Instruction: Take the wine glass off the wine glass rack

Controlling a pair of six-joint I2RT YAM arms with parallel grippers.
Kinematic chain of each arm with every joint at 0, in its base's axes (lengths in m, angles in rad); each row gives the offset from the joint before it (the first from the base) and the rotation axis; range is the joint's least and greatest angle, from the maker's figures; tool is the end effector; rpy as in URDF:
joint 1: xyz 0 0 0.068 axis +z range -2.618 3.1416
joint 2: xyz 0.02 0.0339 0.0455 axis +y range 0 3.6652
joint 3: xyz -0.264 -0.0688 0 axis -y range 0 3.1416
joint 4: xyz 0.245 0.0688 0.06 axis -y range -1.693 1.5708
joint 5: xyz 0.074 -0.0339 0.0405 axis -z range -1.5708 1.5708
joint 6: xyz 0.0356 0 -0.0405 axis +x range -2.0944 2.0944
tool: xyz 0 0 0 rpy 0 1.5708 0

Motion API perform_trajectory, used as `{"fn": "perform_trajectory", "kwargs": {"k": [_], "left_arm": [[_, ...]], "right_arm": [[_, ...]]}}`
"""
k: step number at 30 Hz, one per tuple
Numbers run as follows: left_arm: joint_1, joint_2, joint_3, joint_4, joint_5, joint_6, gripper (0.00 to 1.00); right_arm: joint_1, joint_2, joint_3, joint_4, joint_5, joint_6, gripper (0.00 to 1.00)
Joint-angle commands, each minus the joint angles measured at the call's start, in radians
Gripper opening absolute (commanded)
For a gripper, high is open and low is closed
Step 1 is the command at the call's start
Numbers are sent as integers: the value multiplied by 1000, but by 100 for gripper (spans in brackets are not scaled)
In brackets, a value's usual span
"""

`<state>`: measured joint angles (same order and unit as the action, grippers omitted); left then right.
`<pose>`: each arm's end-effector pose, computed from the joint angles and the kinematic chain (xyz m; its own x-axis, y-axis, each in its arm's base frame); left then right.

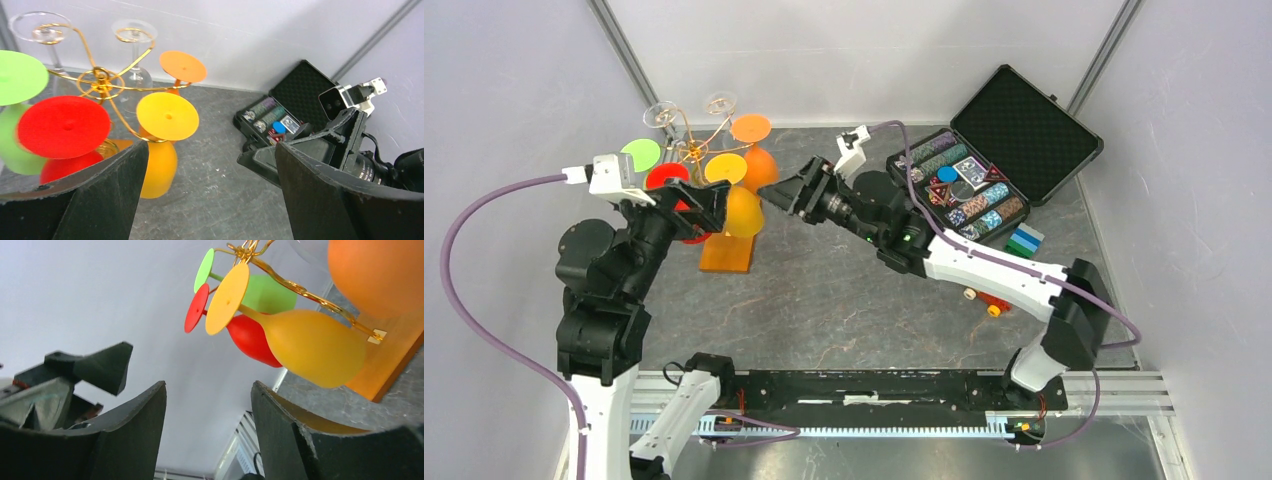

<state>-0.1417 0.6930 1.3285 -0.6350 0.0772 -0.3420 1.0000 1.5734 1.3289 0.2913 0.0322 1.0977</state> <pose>0.0867 -0.0151 0.4759 -0.0724 -0.3274 -0.9421 0.2047 0.9196 -0.3353 0.2076 0.3211 0.3815 -0.7217 0.5227 -0.4538 -0.3978 0.2233 0.8899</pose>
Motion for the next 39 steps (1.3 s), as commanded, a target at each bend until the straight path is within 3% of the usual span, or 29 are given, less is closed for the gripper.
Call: {"fn": "perform_trajectory", "kwargs": {"k": [1,13,22,33,35,36,37,39], "left_arm": [[-2,-31,19,52,-123,-21,100],[-3,-51,-1,48,-182,10,100],[-2,-42,-12,46,-180,18,100],[-2,-42,-20,46,-182,23,100],[-2,-41,-19,46,-182,25,100],[-2,-42,-20,47,-182,25,100],[-2,-42,-19,45,-183,26,100],[-2,-47,-19,43,-186,26,100]], "right_arm": [[2,78,130,2,60,90,68],[-3,289,383,-93,96,172,55],[-14,337,426,-110,111,204,31],[-25,384,490,-125,113,210,27],[-26,393,505,-126,100,209,23],[-26,395,512,-129,91,209,16],[-26,397,515,-141,85,212,3],[-24,385,503,-162,81,231,0]]}}
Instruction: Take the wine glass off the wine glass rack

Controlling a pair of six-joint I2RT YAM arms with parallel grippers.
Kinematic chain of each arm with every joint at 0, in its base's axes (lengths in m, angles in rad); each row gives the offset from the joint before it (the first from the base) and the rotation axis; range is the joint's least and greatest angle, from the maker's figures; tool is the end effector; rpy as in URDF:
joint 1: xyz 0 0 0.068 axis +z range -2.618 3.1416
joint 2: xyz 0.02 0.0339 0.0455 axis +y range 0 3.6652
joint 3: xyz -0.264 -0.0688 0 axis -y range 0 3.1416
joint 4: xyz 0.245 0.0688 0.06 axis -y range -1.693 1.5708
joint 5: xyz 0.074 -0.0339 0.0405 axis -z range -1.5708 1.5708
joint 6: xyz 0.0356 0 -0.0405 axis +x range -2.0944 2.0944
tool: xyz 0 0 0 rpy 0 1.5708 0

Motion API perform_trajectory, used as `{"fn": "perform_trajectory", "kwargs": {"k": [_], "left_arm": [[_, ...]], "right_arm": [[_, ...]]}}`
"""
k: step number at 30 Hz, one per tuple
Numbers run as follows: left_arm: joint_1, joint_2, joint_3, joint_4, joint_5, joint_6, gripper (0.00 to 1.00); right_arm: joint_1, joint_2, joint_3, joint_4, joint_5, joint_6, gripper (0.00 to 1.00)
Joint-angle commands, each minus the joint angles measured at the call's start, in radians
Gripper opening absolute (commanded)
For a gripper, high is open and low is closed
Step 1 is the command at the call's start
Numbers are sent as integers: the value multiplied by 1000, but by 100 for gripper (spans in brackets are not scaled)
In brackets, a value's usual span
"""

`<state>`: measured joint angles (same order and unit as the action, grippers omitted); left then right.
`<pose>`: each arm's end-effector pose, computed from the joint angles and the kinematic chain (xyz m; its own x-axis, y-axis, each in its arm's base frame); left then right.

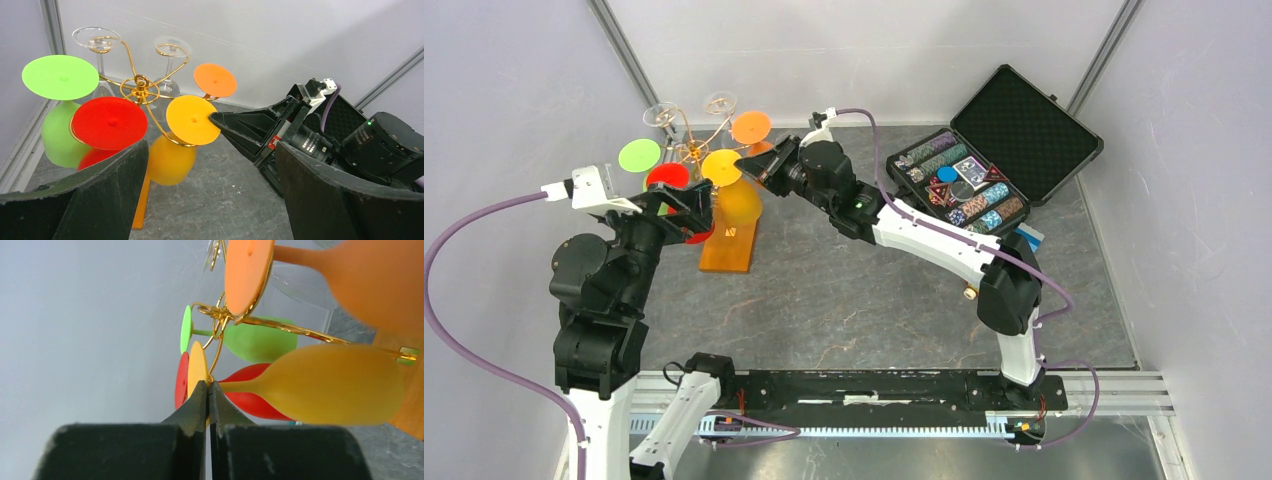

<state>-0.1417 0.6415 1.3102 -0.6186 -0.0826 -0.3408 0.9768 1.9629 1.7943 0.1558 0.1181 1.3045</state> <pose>0.0725 -0.0074 0.4759 0.0269 -0.3403 -0.9399 0.0723 0.9385 -0.3377 0.2731 0.3969 0.3741 -0.7322 0.6276 -0.2646 -0.1923 0.1822 0.9643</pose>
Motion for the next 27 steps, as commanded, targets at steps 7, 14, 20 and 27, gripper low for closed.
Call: {"fn": "perform_trajectory", "kwargs": {"k": [7,14,20,27], "left_arm": [[-2,-9,1,28,-39,25,100],[-2,-6,10,19,-58,15,100],[-2,-9,7,16,-57,8,100],[-2,-9,6,11,-61,10,100]], "right_arm": [[7,-83,-30,-12,18,30,0],[27,-110,-31,-36,1,30,0],[47,-79,8,-35,6,29,0],[58,-60,27,4,19,19,0]]}}
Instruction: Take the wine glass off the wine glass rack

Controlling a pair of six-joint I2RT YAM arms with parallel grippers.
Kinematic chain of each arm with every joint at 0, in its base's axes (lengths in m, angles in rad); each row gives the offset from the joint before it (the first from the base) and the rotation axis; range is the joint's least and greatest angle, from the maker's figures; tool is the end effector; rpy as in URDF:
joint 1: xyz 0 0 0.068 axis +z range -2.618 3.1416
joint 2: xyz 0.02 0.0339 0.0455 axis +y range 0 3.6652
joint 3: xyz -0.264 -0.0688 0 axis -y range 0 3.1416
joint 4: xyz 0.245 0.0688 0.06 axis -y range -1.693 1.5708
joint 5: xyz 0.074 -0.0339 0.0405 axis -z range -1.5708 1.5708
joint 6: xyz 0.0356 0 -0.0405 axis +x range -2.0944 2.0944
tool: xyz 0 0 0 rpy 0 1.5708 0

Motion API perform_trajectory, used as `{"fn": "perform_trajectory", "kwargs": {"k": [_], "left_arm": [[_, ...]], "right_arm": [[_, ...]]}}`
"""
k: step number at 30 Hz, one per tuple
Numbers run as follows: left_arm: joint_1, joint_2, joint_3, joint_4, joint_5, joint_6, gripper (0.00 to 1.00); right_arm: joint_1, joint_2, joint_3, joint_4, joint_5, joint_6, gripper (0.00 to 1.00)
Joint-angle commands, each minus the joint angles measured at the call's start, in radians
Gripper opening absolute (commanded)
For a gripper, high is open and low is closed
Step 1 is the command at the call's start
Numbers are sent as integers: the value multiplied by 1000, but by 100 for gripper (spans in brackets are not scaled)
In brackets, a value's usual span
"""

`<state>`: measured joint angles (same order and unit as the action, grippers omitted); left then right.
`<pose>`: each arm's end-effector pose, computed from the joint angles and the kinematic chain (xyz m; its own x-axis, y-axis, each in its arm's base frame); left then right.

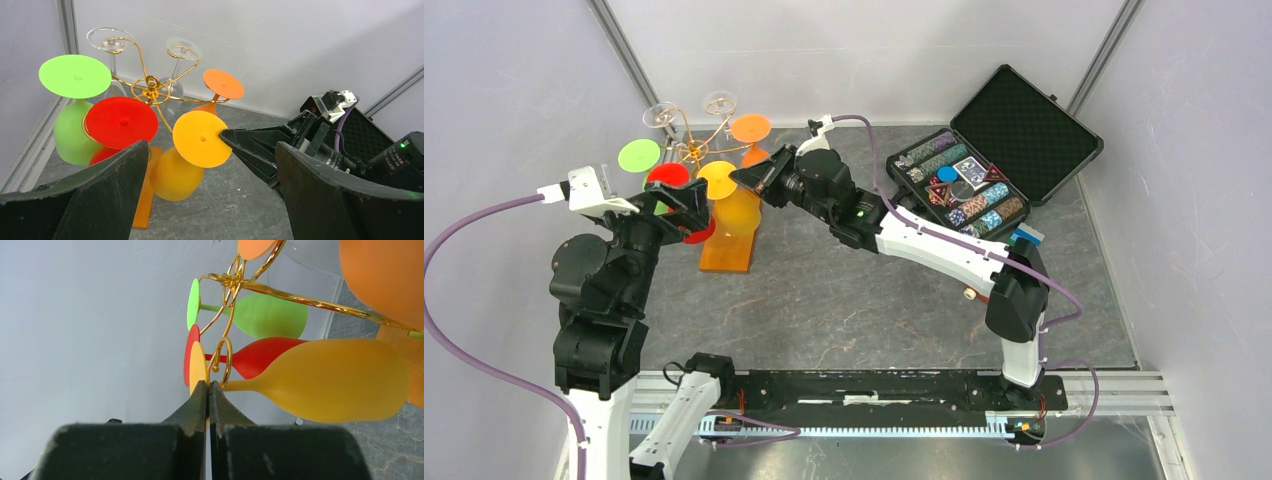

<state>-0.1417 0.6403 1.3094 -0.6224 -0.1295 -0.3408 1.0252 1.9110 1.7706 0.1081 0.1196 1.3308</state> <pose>0.0724 -0.0057 0.4754 0.0394 -0.3404 -0.9394 0.0271 0.9402 -0.3396 0.2467 0.3982 0.3840 -0.7683 0.5929 -0.2413 -0.1708 0.1735 0.9699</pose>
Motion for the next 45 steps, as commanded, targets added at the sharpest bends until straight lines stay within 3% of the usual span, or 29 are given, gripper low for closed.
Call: {"fn": "perform_trajectory", "kwargs": {"k": [1,18,28,39,45], "left_arm": [[-3,-8,7,15,-13,10,100],[-2,-19,7,15,-25,20,100],[-2,-20,8,15,-31,23,100],[-2,-5,4,15,12,18,100],[-2,18,5,6,49,7,100]], "right_arm": [[9,-6,52,63,19,-9,0],[4,105,201,48,52,-21,0],[-6,105,221,49,200,-95,0],[-31,42,142,10,272,-66,0],[-32,-34,23,41,224,-13,0]]}}
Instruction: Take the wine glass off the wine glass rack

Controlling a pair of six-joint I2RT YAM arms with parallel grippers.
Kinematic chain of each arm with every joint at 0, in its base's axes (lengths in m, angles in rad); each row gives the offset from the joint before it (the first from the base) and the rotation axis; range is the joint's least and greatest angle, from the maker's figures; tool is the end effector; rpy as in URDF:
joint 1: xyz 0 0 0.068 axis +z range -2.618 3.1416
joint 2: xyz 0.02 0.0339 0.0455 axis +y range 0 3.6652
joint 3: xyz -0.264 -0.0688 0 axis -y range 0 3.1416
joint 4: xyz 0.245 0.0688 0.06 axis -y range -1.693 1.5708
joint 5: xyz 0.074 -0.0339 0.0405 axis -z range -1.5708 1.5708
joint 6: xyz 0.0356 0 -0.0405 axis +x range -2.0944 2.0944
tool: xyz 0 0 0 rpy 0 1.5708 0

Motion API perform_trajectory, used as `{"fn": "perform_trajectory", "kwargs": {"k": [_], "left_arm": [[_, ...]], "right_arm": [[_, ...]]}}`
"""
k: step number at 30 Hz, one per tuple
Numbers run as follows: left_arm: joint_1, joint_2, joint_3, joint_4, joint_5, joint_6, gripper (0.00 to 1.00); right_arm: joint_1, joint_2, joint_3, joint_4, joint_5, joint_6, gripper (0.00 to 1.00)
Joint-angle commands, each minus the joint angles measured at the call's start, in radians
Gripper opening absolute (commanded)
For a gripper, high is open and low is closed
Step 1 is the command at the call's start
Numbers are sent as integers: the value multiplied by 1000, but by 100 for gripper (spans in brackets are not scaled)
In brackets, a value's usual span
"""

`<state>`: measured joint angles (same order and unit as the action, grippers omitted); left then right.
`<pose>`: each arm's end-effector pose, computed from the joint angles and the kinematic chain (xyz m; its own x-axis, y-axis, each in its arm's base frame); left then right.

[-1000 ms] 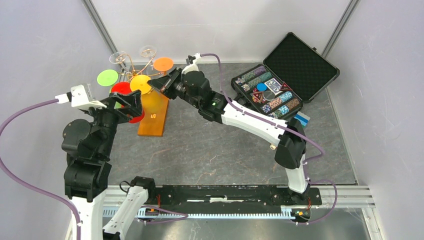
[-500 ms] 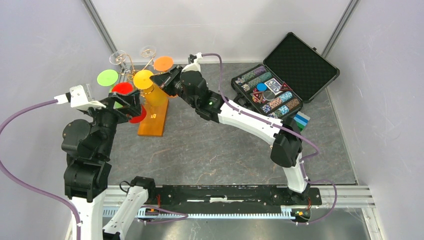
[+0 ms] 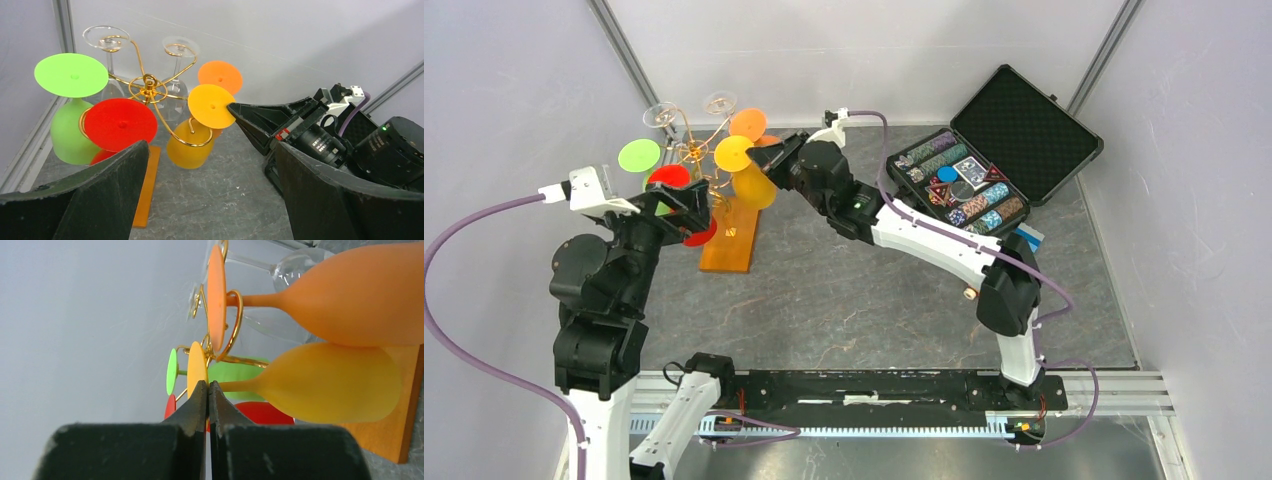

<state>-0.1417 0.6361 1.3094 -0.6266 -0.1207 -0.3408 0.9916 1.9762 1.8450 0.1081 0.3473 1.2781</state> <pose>0.0709 -0.0058 0.4751 0.0365 -0.3404 -0.9396 0.0354 0.9401 -0.3392 0.2741 0.3970 0.3811 -0.5788 0.7599 -0.2960 -0.1612 0.2492 0.9549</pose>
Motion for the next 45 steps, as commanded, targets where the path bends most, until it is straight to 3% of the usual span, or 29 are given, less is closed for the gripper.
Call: {"fn": "perform_trajectory", "kwargs": {"k": [1,12,22,28,36,37,41,45], "left_arm": [[-2,24,6,11,51,0,100],[-2,79,45,-55,165,-80,100],[-2,104,-74,139,620,-301,99],[-5,140,-178,364,824,-501,83],[-30,187,-229,461,862,-586,74],[-35,195,-232,470,862,-593,70],[-51,240,-262,510,854,-637,39],[-56,264,-291,567,868,-686,28]], "right_arm": [[2,-115,-73,50,-16,46,0],[5,-350,-401,168,-89,37,0],[-4,-664,-704,251,-84,-136,0],[-51,-739,-774,264,-194,-94,0],[-74,-755,-824,315,-280,-41,0],[-76,-755,-828,320,-285,-37,0],[-81,-749,-828,323,-296,-34,0],[-93,-740,-835,323,-307,-24,0]]}}
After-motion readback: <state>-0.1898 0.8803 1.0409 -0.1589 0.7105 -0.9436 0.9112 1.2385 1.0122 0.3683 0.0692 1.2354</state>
